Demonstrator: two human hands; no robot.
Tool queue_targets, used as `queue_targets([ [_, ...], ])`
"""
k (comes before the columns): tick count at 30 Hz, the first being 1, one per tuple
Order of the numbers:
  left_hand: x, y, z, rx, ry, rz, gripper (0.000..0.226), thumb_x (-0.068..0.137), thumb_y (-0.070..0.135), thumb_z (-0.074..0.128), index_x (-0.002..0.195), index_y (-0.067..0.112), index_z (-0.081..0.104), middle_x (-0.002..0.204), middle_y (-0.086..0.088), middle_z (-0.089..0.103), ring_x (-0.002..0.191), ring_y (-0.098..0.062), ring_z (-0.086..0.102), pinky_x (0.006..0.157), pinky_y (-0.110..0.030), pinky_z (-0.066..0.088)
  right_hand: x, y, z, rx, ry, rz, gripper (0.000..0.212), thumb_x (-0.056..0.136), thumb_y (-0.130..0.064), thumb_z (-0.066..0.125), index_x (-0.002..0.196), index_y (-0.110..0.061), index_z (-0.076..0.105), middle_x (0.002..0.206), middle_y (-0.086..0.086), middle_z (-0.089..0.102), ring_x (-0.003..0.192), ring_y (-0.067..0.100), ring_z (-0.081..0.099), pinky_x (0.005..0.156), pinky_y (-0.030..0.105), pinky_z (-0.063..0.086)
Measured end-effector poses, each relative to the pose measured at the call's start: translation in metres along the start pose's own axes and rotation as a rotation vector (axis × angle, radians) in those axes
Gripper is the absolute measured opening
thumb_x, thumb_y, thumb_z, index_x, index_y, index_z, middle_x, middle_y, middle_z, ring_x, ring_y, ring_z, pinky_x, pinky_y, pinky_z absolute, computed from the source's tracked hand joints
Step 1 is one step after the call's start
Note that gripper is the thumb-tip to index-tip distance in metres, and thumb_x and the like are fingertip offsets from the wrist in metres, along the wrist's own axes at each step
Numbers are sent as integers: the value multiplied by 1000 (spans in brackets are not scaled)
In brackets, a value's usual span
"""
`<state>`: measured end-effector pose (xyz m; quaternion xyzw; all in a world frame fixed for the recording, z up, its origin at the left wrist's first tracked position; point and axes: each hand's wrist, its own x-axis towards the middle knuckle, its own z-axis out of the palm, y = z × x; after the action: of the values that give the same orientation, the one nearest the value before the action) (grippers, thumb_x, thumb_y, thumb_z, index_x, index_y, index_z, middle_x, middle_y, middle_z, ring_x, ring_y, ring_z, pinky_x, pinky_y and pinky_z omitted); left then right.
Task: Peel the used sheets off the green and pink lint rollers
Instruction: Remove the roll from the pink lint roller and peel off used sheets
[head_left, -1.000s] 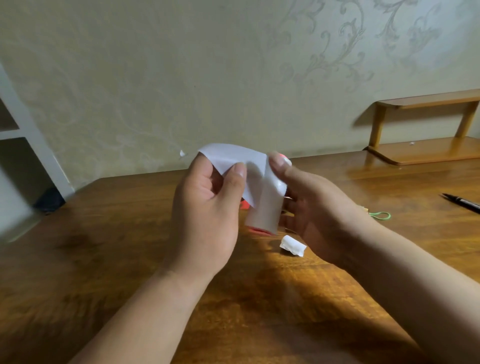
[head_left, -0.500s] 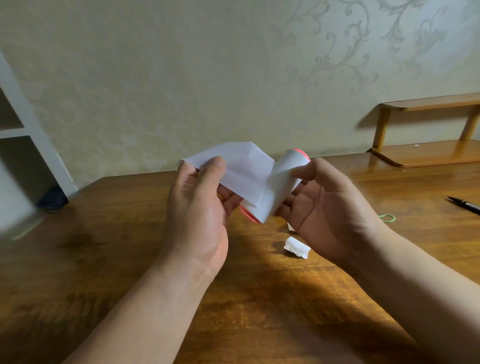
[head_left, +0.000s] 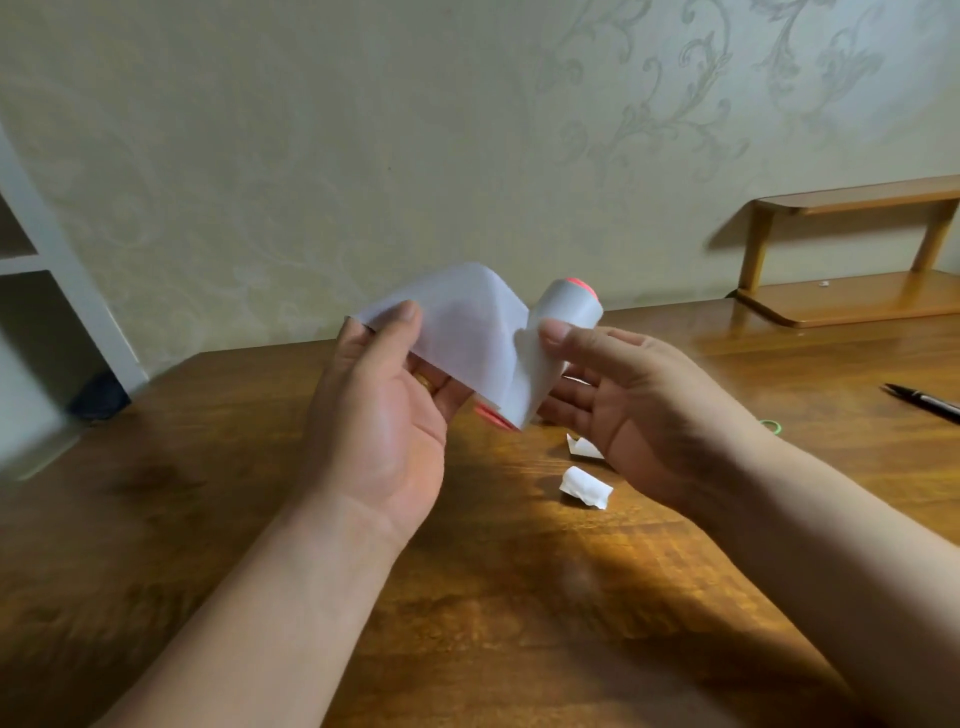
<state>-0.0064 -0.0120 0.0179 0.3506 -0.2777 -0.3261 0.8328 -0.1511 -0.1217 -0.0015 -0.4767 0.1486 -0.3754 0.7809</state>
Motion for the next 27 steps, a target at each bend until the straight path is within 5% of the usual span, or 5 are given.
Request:
queue_targets([
  [4, 2, 1, -2, -102, 41, -90, 12, 113, 18, 60, 118, 20, 71, 111, -6, 87, 102, -19, 86, 82, -34, 70, 0, 2, 1, 72, -38, -2, 32, 97, -9, 65, 126, 2, 66, 129, 27, 77, 103, 28, 77, 86, 33, 65],
  [13, 1, -5, -1, -91, -46, -108, 14, 113, 18, 58, 125, 18, 66, 124, -11, 83, 109, -23, 84, 80, -36, 70, -1, 5, 3, 19, 25, -27, 67, 86, -30, 83, 143, -1, 62, 122, 13, 82, 102, 23, 82, 76, 31, 65],
  [18, 15, 4, -16, -104, 72, -90, 35, 114, 20, 61, 148, 16, 66, 128, -9, 83, 109, -20, 85, 77, -35, 69, -2, -6, 1, 31, 68, -27, 45, 87, -21, 81, 125, 0, 69, 118, 23, 82, 101, 32, 83, 77, 41, 69],
  [23, 20, 5, -20, -87, 87, -75, 39, 113, 22, 62, 152, 18, 65, 127, -9, 84, 105, -20, 86, 73, -32, 67, -9, -8, 3, 78, 11, 35, 36, 104, -13, 50, 132, 9, 59, 128, 29, 77, 104, 36, 79, 86, 47, 65],
  [27, 19, 5, -21, -73, 67, -68, 39, 111, 24, 65, 150, 20, 66, 133, -10, 82, 112, -23, 84, 80, -35, 69, -9, -7, 8, 132, 40, 47, 42, 94, -28, 75, 127, -6, 62, 116, 19, 74, 107, 37, 78, 86, 52, 61],
])
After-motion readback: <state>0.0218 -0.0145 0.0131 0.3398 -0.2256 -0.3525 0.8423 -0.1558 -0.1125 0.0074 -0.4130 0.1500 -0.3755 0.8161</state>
